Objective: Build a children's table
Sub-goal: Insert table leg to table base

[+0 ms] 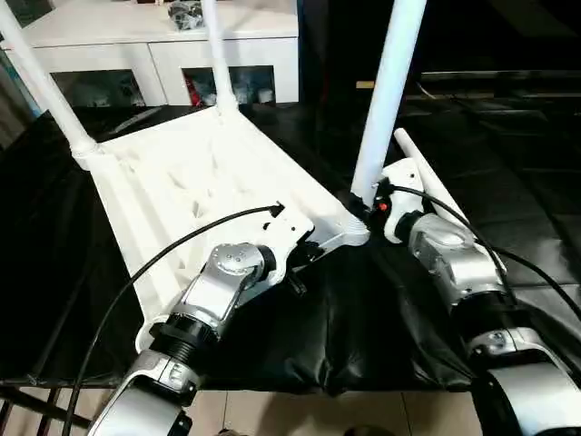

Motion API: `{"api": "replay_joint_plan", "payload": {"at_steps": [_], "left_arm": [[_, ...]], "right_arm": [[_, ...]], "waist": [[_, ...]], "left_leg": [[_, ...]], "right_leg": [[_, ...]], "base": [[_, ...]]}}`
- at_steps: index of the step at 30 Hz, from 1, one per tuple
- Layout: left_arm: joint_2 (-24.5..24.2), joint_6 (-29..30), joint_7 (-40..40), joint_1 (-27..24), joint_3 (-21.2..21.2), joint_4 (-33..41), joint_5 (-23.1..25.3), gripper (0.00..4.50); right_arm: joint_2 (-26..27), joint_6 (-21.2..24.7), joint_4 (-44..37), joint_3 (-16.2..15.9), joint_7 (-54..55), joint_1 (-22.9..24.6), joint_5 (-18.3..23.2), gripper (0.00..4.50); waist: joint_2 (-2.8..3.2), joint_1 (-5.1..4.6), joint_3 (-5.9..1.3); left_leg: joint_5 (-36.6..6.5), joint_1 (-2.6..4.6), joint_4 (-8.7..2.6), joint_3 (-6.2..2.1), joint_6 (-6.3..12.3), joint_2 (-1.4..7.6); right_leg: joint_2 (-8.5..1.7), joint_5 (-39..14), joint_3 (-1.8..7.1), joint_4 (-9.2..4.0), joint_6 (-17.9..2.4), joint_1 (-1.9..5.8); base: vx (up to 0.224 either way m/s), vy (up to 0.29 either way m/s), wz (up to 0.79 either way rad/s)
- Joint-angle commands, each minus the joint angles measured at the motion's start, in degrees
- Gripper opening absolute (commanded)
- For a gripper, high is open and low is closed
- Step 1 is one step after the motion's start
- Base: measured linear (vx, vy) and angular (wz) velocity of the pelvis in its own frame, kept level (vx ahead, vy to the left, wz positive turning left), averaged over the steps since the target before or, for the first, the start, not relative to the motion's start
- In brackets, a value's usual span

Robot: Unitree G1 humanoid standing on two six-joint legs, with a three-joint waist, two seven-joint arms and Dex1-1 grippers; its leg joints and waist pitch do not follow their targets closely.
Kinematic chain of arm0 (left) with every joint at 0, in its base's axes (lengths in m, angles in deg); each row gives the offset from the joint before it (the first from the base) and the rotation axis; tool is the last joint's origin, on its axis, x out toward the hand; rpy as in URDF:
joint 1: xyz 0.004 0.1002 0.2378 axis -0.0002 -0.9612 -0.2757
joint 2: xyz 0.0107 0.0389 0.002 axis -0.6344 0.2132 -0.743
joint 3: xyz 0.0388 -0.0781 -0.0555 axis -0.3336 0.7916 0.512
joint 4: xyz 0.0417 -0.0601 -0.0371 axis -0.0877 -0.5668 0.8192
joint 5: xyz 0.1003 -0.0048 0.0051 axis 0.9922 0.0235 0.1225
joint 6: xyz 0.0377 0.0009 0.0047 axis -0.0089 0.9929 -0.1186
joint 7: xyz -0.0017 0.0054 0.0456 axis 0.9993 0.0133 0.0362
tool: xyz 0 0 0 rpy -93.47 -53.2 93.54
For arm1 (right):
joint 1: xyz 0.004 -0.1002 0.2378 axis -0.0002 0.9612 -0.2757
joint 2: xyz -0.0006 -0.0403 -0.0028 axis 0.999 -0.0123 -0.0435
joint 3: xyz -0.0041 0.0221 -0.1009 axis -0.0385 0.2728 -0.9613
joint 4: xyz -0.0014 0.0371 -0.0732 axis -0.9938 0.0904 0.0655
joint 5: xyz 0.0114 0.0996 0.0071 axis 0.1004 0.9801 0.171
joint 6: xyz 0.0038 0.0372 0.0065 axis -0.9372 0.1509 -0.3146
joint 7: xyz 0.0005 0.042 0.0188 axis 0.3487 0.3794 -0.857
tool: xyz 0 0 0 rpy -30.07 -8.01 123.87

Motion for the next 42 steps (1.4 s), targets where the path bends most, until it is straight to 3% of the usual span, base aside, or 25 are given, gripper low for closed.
{"api": "replay_joint_plan", "payload": {"at_steps": [1,2,5,7,10,15,20,29,32,39,40,42], "left_arm": [[1.0,-3.3,2.5,2.1,-0.4,6.8,-1.9,0.00],[0.7,-3.5,2.9,2.0,-0.6,6.8,-1.8,0.00],[0.0,-3.9,3.8,1.7,-1.1,6.9,-1.8,0.00],[-0.3,-4.1,4.3,1.6,-1.1,6.9,-1.8,0.00],[-0.8,-4.7,5.5,1.5,-1.3,6.9,-2.0,0.00],[-2.0,-6.2,8.5,1.1,-2.0,7.1,-3.0,0.00],[-4.0,-8.5,13.8,0.4,-2.3,7.4,-4.4,0.00],[-8.6,-12.8,24.5,-0.3,-3.6,6.7,-5.8,0.00],[-9.7,-13.4,27.6,-0.7,-4.1,6.7,-6.6,0.00],[-10.8,-14.7,31.9,-1.2,-4.5,6.2,-7.5,0.00],[-11.0,-15.2,32.5,-1.3,-4.4,6.0,-7.5,0.00],[-11.3,-15.4,33.2,-1.4,-4.4,5.8,-7.6,0.00]], "right_arm": [[1.6,3.7,5.1,-1.8,-0.8,1.8,-1.0,1.87],[1.7,3.6,5.3,-1.6,-0.9,1.6,-0.8,2.22],[1.9,3.3,5.9,-1.0,-0.9,1.0,-0.7,2.22],[2.0,2.7,6.6,-0.8,-1.2,0.5,-0.9,2.63],[1.9,2.3,6.8,-0.5,-1.6,0.1,-1.0,2.87],[1.0,1.8,5.8,-0.9,-4.4,-0.1,-1.2,3.22],[-1.6,0.4,1.8,-2.5,-10.2,1.3,-1.5,3.63],[-10.0,1.2,-14.1,-7.3,-29.5,9.5,1.5,3.63],[-12.7,2.2,-18.2,-9.4,-34.6,12.0,2.1,3.63],[-15.5,4.3,-23.9,-11.3,-39.8,15.3,2.8,3.63],[-15.9,4.6,-25.0,-11.5,-40.5,15.9,2.9,3.37],[-16.3,5.7,-26.3,-11.8,-41.6,16.5,3.6,3.29]], "waist": [[-0.63,0.42,-3.48],[-0.63,0.43,-3.51],[-0.72,0.31,-3.50],[-0.69,0.34,-3.52],[-0.62,0.56,-3.72],[-0.49,0.95,-4.08],[-0.74,1.74,-4.18],[-0.26,4.08,-3.98],[-0.32,4.91,-3.91],[-0.45,4.92,-3.80],[-0.48,4.95,-3.80],[-0.58,4.91,-3.78]], "left_leg": [[-17.6,0.51,-4.07,-1.44,3.43,2.43],[-17.8,0.48,-4.13,-1.51,3.22,2.48],[-18.1,0.46,-4.15,-1.48,3.06,2.47],[-17.8,0.45,-4.14,-1.47,3.17,2.48],[-16.8,0.66,-3.99,-1.34,3.26,2.56],[-11.2,0.13,-3.57,-1.17,5.61,2.54],[-8.6,-0.10,-3.15,-0.96,7.53,2.53],[-11.5,0.76,-3.38,-0.75,6.23,3.19],[-11.9,0.73,-3.52,-0.79,5.53,3.25],[-12.7,0.55,-3.65,-0.91,4.95,3.22],[-12.6,0.47,-3.64,-0.92,5.00,3.19],[-12.6,0.39,-3.68,-0.99,4.98,3.17]], "right_leg": [[-2.97,-20.0,1.72,-4.51,-12.3,2.71],[-3.01,-19.9,1.73,-4.46,-12.2,2.75],[-2.99,-19.6,1.77,-4.44,-12.3,2.68],[-3.04,-19.2,1.80,-4.39,-12.5,2.67],[-3.05,-17.3,1.95,-4.23,-13.4,2.52],[-3.02,-8.5,1.89,-3.16,-15.6,3.00],[-2.95,-6.8,1.82,-2.81,-16.1,3.03],[-2.84,-11.1,2.11,-3.09,-14.2,2.24],[-2.86,-12.3,2.24,-3.13,-13.4,2.28],[-3.06,-14.0,2.34,-3.33,-13.0,2.38],[-3.09,-14.3,2.32,-3.43,-12.7,2.37],[-3.13,-15.1,2.29,-3.41,-12.4,2.42]], "base": [[0.000,0.000,0.00],[0.000,0.000,0.00],[0.000,0.000,0.00],[0.000,0.000,0.00],[0.000,0.000,0.00],[0.000,0.000,0.00],[0.000,0.000,0.00],[0.000,0.000,0.00],[0.000,0.000,0.00],[0.000,0.000,0.00],[0.000,0.000,0.00],[0.000,0.000,0.00]]}}
